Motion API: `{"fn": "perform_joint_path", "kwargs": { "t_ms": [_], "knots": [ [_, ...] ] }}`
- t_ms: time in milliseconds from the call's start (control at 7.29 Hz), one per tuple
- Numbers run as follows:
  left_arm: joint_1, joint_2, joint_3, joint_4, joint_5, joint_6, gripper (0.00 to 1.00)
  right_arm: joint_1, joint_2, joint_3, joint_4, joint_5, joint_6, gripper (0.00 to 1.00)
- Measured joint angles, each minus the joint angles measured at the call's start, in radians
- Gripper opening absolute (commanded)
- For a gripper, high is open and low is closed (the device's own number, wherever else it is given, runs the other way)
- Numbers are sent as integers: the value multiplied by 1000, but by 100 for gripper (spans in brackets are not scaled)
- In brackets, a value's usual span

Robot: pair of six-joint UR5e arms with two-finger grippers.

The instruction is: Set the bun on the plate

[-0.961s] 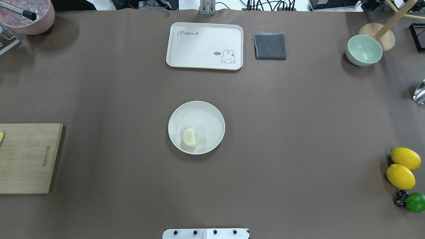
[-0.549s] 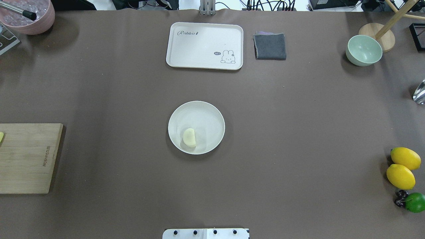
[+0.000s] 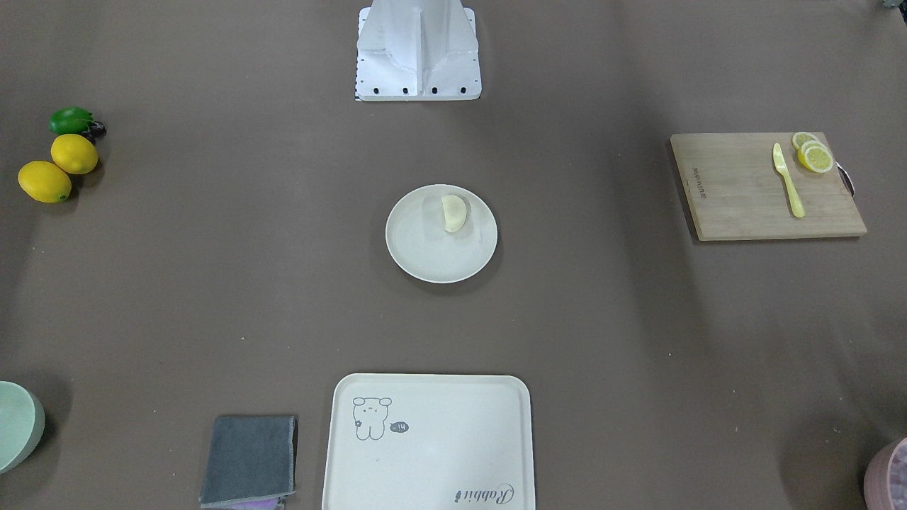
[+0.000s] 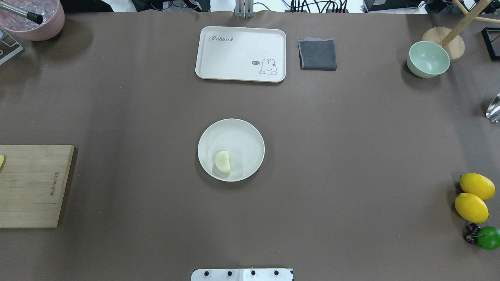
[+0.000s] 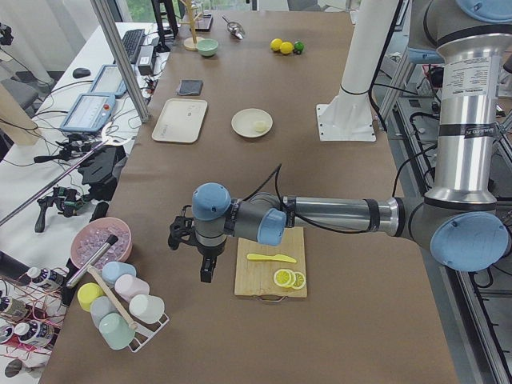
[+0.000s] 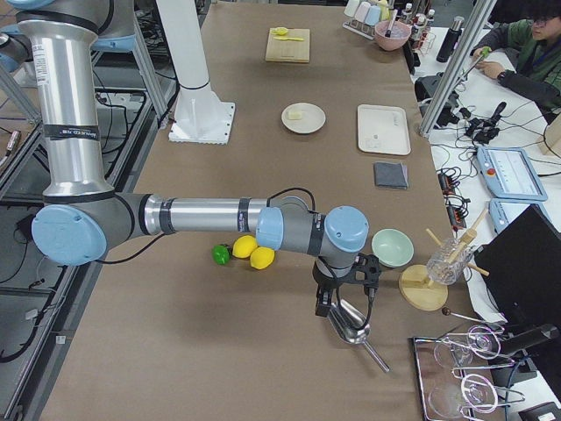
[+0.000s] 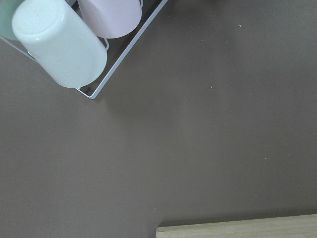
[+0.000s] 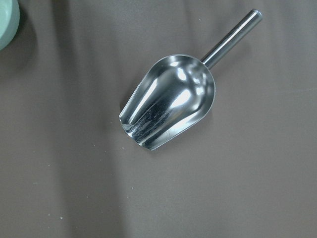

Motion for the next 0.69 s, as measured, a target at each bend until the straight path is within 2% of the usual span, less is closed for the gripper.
{"fn": "perform_joint_path", "kwargs": {
  "t_ms": [686],
  "knots": [
    [0,-3,3,-1,-2,-1,98,0,2,11,0,1,1,100]
  ]
}}
